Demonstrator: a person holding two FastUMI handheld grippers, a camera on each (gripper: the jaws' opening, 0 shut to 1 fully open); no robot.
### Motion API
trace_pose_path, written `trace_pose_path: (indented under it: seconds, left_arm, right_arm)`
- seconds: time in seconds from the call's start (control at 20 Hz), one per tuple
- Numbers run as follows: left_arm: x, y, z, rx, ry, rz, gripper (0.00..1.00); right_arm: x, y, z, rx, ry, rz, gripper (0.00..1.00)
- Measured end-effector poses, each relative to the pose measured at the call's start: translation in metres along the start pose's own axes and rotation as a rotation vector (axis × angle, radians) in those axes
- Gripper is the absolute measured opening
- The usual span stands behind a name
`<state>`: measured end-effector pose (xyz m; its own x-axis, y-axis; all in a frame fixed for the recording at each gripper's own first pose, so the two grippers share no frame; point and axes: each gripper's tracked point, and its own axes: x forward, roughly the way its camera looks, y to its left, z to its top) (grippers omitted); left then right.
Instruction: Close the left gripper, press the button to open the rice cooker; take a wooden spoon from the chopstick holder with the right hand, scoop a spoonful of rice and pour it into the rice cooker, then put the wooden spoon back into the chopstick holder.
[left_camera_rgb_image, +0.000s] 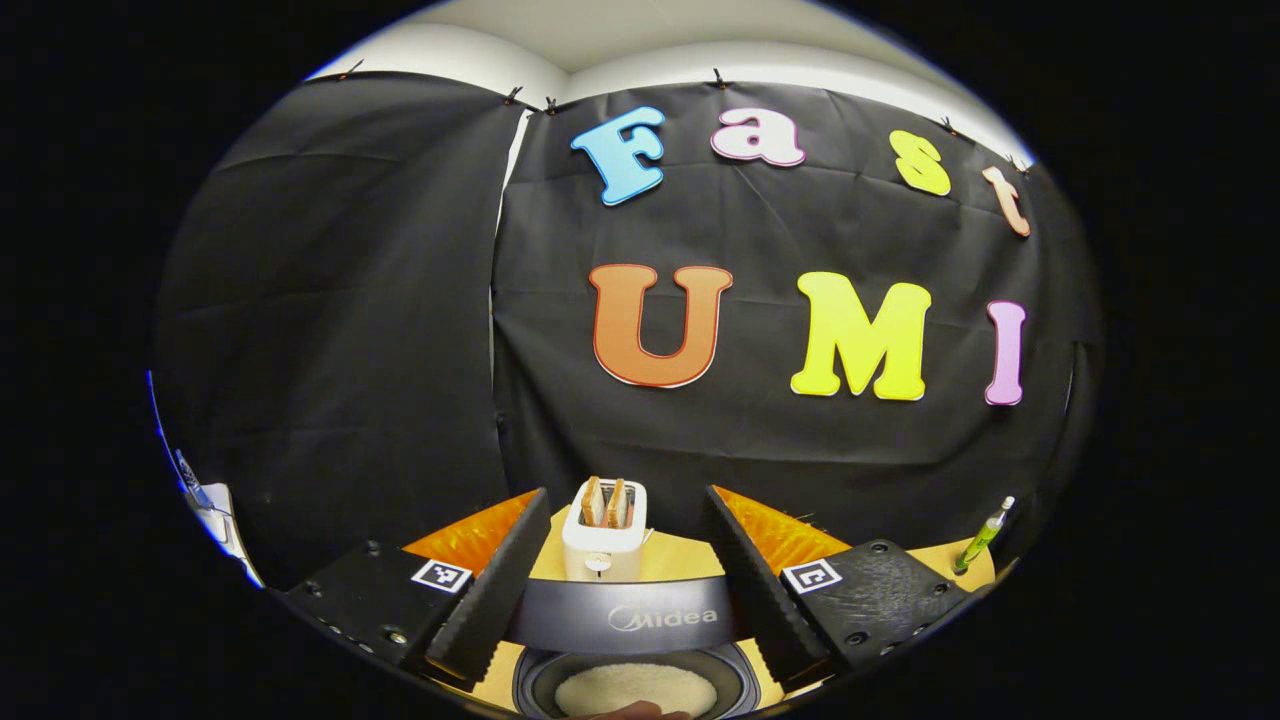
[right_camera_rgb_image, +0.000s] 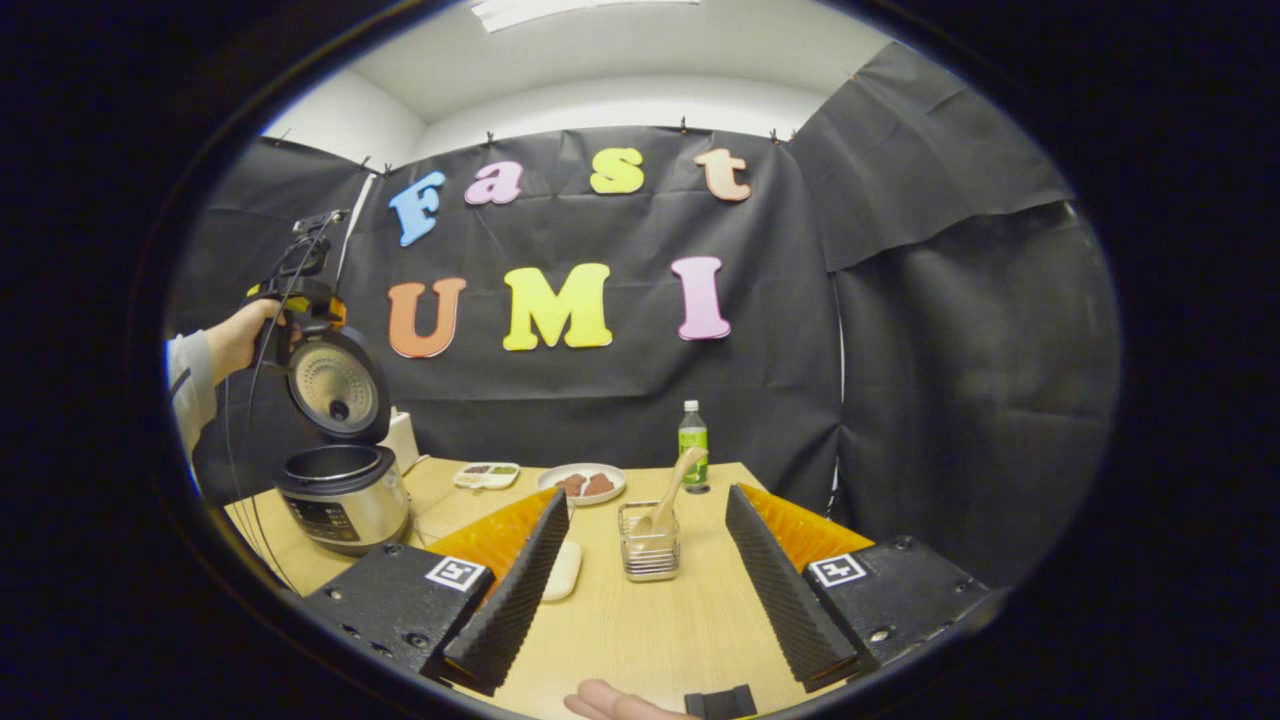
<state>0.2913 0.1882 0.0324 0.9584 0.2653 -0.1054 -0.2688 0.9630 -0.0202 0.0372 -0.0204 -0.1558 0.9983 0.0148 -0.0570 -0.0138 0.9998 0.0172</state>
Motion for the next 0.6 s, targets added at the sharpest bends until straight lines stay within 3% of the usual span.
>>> trace_pose_path:
  seconds: [0.3, 0.6]
  left_arm:
    - [-0.031, -0.009, -0.041, 0.003, 0.110, -0.059, 0.98]
    - [-0.061, -0.013, -0.122, 0.005, 0.286, -0.088, 0.99]
  right_arm:
    - [-0.031, -0.005, 0.014, 0.031, 0.004, -0.007, 1.00]
    - [-0.049, -0.007, 0.027, 0.018, -0.004, -0.045, 0.98]
